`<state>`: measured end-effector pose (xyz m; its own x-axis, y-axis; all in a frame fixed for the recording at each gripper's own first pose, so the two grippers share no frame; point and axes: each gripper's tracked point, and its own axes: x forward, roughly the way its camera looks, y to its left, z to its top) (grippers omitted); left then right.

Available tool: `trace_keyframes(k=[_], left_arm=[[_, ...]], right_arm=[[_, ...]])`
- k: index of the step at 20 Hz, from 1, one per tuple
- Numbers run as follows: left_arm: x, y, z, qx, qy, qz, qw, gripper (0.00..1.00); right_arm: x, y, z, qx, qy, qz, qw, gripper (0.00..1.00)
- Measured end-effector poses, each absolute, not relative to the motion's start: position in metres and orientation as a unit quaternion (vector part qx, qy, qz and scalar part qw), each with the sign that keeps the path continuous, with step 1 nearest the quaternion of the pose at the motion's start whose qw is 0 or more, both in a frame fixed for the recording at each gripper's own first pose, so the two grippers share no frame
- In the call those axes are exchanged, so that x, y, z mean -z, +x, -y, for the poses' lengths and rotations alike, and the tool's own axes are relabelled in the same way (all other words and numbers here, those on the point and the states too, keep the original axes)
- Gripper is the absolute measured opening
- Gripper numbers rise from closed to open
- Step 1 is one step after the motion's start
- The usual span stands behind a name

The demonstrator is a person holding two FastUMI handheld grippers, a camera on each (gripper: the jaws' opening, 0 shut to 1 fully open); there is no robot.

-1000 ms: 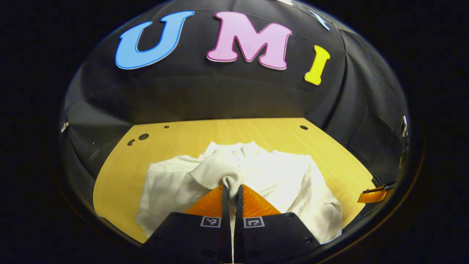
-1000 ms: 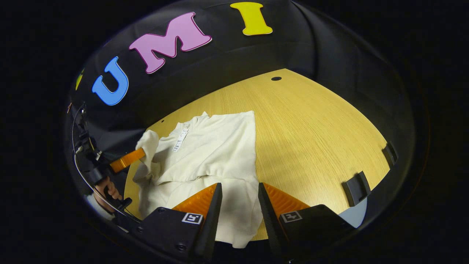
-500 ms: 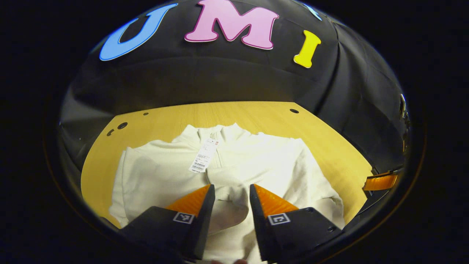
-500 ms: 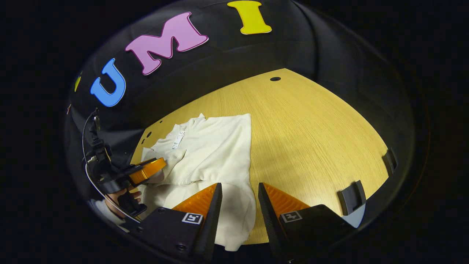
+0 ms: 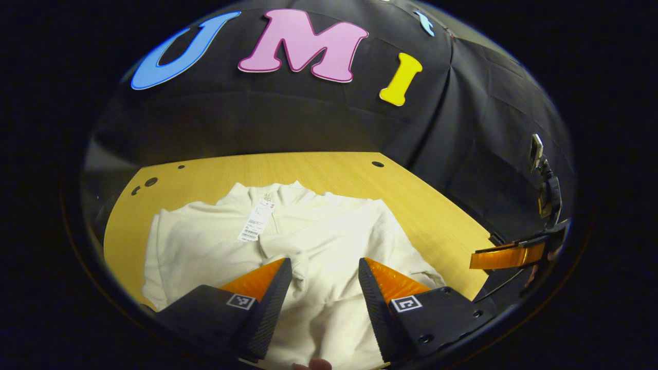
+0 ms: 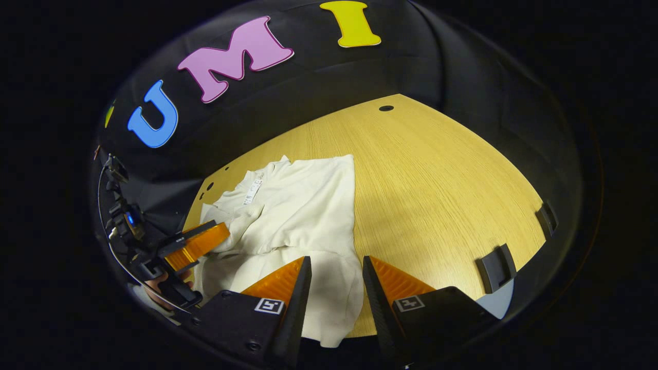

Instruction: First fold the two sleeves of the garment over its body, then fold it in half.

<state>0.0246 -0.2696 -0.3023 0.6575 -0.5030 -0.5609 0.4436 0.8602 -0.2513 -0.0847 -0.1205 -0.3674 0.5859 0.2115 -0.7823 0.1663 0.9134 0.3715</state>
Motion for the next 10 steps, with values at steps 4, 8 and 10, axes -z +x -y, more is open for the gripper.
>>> trace_keyframes(k=[4,8,10], left_arm=[[0.298,-0.018,0.213,0.232,-0.044,-0.330,0.914,0.81],[0.314,-0.063,0.151,0.194,-0.019,-0.357,0.914,0.81],[0.324,-0.083,0.124,0.173,-0.015,-0.376,0.910,0.82]], right_arm=[[0.370,-0.112,0.108,-0.020,0.183,-0.467,0.865,0.65],[0.377,-0.146,0.089,-0.028,0.163,-0.489,0.856,0.76],[0.380,-0.160,0.084,-0.028,0.158,-0.499,0.852,0.83]])
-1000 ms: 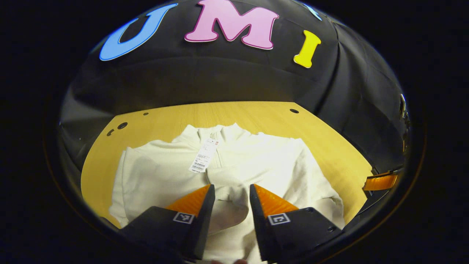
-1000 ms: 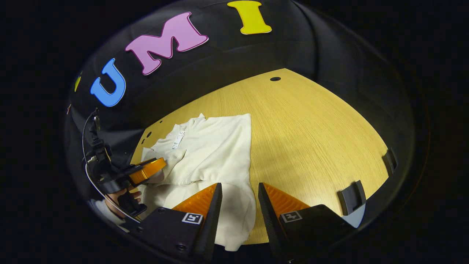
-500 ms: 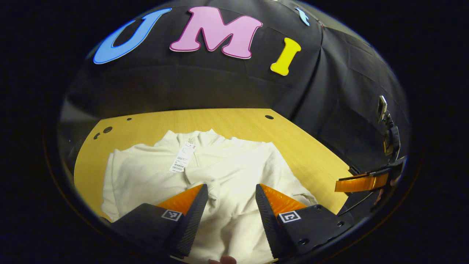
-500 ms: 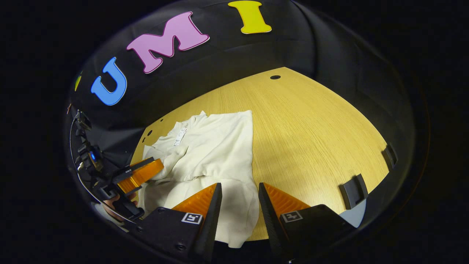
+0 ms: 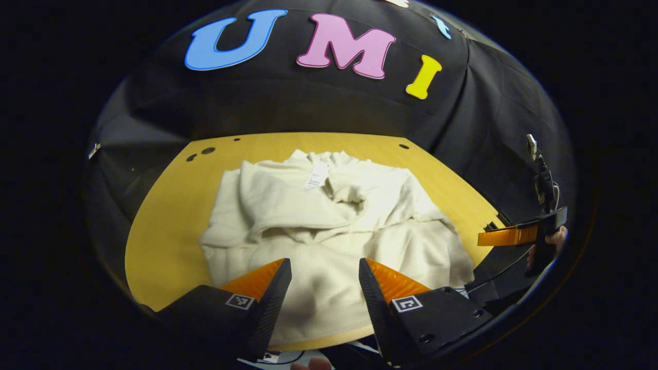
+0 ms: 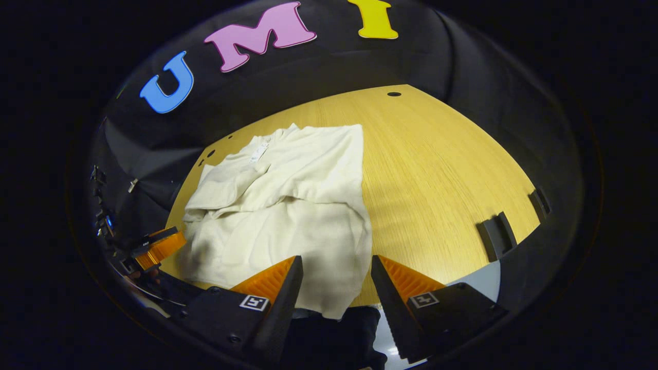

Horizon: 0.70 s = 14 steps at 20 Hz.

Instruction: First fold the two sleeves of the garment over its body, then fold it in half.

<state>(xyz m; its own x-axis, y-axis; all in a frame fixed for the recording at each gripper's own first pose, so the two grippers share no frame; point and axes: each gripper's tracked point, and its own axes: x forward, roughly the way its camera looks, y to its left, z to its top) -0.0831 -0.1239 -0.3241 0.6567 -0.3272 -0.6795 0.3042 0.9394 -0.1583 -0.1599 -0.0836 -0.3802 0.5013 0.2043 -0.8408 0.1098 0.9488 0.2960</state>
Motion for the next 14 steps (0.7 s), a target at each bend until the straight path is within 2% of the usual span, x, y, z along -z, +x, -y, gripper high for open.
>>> trace_keyframes(k=[3,4,14], left_arm=[[0.334,-0.104,0.089,0.143,-0.012,-0.396,0.907,0.82],[0.338,-0.110,0.080,0.134,-0.011,-0.401,0.906,0.82],[0.390,-0.139,0.039,0.083,-0.033,-0.482,0.872,0.82]], right_arm=[[0.389,-0.178,0.085,-0.011,0.138,-0.515,0.846,0.88],[0.392,-0.182,0.087,-0.003,0.127,-0.519,0.845,0.94],[0.424,-0.188,0.076,0.010,0.099,-0.547,0.831,0.94]])
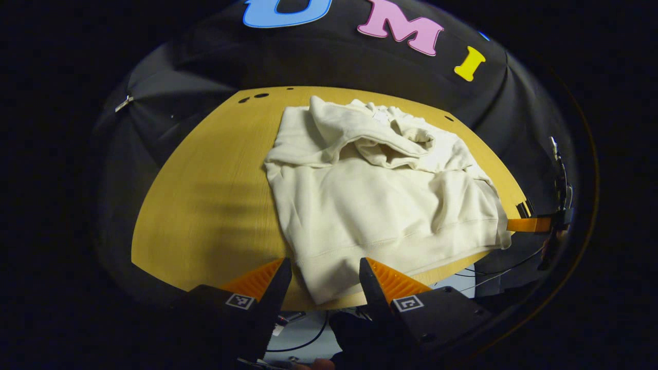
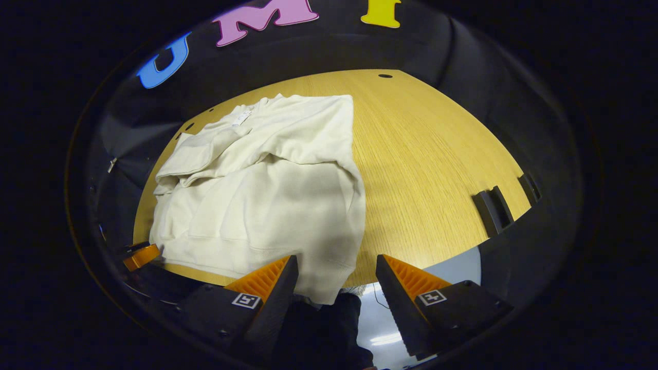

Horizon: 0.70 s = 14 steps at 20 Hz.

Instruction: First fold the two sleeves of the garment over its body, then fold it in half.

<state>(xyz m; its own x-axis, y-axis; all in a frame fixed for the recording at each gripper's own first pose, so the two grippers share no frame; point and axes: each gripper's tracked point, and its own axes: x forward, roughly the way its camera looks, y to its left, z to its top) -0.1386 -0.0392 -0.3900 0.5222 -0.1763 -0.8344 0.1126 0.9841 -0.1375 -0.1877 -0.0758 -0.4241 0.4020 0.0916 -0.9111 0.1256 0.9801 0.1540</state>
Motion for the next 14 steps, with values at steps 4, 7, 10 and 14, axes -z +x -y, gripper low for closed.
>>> trace_keyframes(k=[4,7,10,14], left_arm=[[0.397,-0.129,0.040,0.076,-0.012,-0.487,0.870,0.82],[0.403,-0.120,0.044,0.087,0.026,-0.480,0.872,0.83],[0.403,-0.120,0.045,0.072,0.024,-0.486,0.870,0.84],[0.401,-0.115,0.068,0.119,0.027,-0.498,0.859,0.36]], right_arm=[[0.438,-0.183,0.070,0.006,0.087,-0.555,0.828,0.94],[0.447,-0.178,0.066,0.007,0.067,-0.555,0.829,0.92],[0.448,-0.174,0.055,-0.006,0.056,-0.559,0.827,0.82],[0.445,-0.171,0.036,-0.042,0.065,-0.565,0.821,0.28]])
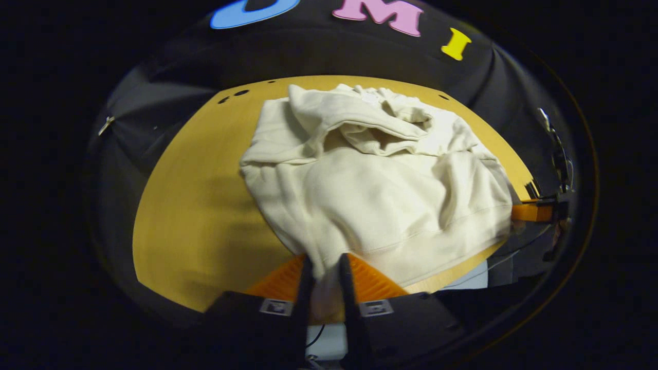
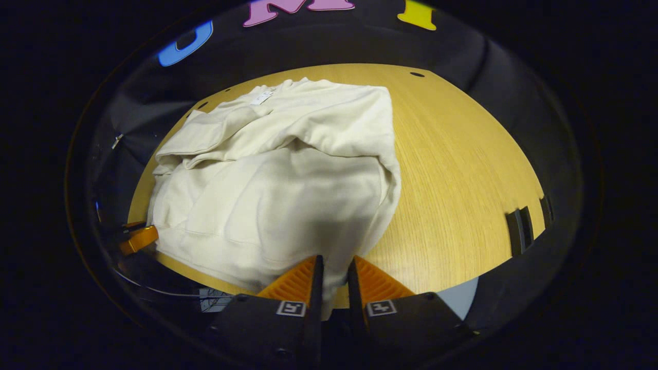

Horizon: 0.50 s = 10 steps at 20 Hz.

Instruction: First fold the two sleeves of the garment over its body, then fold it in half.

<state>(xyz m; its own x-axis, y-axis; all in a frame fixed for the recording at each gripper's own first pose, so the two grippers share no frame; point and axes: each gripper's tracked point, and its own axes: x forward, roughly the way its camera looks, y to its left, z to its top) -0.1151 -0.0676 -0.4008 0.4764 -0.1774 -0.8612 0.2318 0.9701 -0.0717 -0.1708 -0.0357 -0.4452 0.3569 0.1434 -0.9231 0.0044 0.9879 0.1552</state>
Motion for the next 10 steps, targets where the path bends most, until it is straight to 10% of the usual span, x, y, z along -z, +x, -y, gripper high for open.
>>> trace_keyframes(k=[1,10], left_arm=[[0.399,-0.113,0.069,0.117,0.022,-0.495,0.861,0.13],[0.363,-0.112,0.062,0.114,-0.032,-0.486,0.866,0.07]], right_arm=[[0.447,-0.171,0.034,-0.050,0.063,-0.570,0.818,0.19],[0.404,-0.161,0.037,-0.043,0.144,-0.537,0.830,0.09]])
